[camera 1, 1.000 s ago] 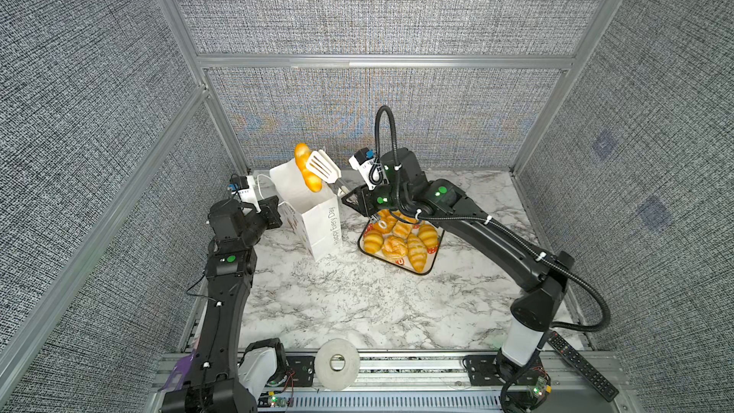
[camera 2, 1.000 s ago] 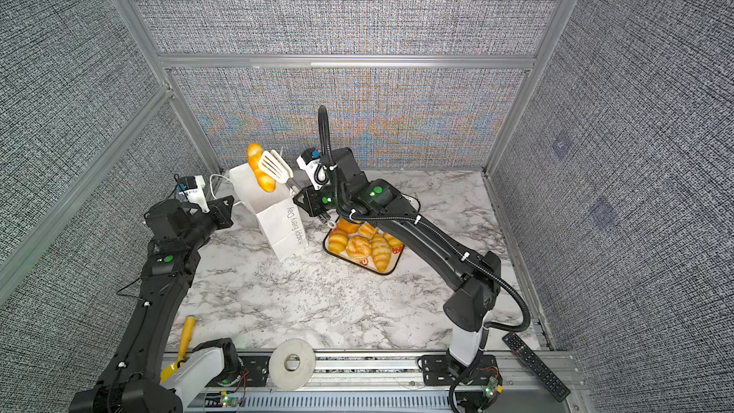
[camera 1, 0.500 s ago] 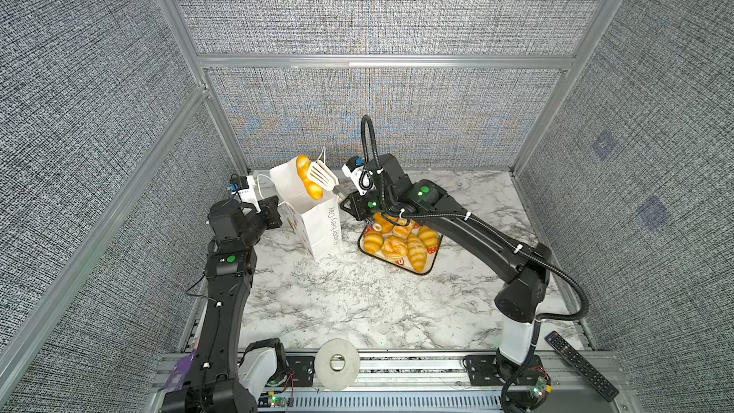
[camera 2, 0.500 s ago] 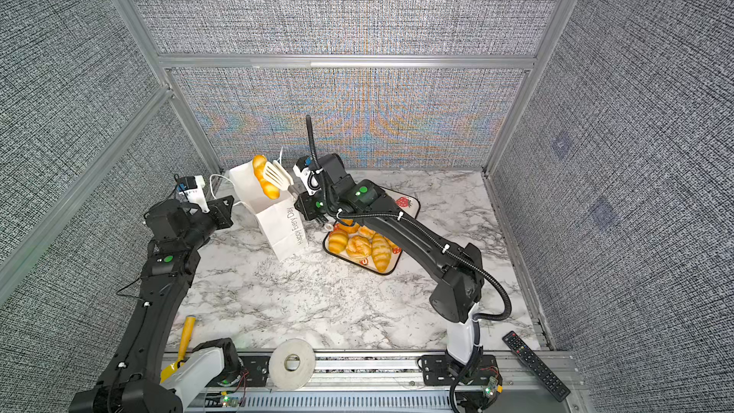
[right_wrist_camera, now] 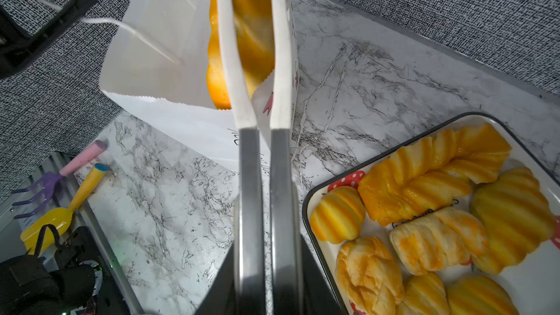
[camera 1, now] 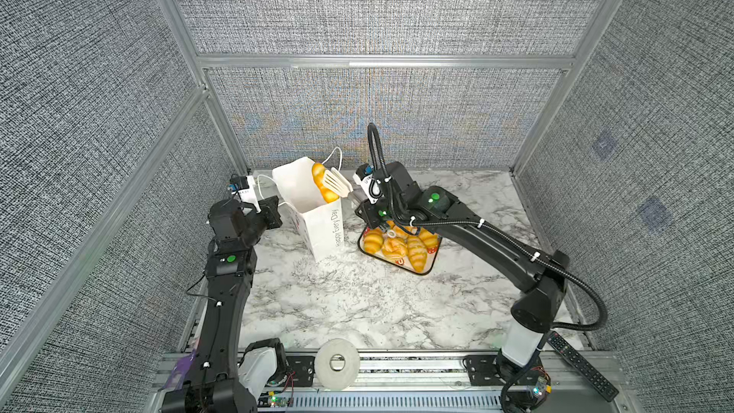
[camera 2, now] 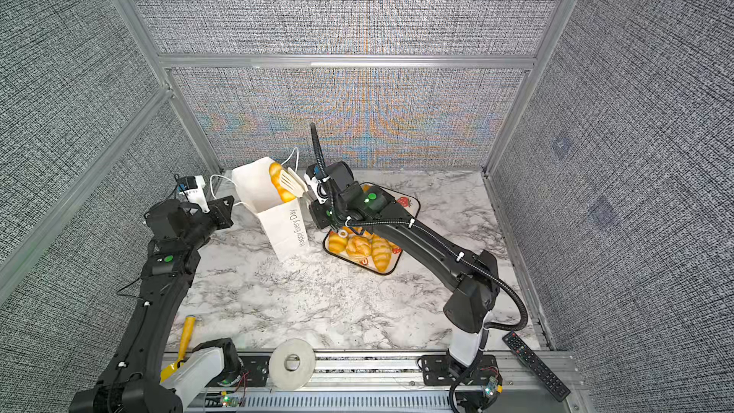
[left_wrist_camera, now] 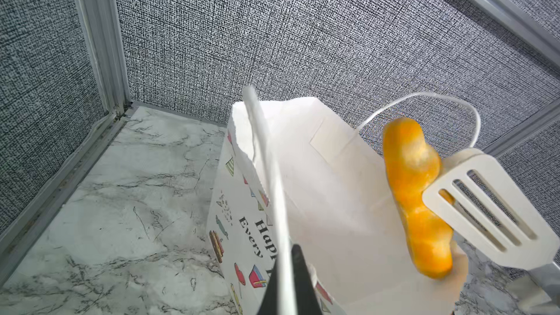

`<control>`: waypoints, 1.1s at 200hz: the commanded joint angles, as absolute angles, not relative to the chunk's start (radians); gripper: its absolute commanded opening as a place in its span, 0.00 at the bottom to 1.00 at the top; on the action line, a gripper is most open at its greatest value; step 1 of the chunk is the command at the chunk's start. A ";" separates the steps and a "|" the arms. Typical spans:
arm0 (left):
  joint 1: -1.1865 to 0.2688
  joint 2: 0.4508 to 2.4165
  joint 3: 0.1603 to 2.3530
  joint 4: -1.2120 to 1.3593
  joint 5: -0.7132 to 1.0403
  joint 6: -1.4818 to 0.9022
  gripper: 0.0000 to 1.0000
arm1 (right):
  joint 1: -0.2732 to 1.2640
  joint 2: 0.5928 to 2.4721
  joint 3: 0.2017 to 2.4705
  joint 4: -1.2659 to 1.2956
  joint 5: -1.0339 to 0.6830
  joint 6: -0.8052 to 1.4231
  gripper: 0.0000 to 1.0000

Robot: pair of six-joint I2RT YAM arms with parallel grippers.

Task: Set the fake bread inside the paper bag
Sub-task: 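Lower the roll over the bag opening and open the tongs to release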

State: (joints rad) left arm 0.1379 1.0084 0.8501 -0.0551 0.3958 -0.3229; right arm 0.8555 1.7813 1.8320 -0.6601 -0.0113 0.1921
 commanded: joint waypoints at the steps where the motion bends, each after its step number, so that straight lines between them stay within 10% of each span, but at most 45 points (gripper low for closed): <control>1: 0.138 1.014 0.849 -0.056 0.406 -0.320 0.00 | 0.864 1.766 1.821 -0.658 0.013 0.183 0.24; 146: 0.138 1.022 0.842 -0.032 0.460 -0.319 0.00 | 0.925 1.800 1.860 -0.739 0.113 0.179 0.25; 220: 0.139 1.035 0.843 -0.031 0.478 -0.318 0.00 | 0.923 1.789 1.852 -0.730 0.119 0.181 0.41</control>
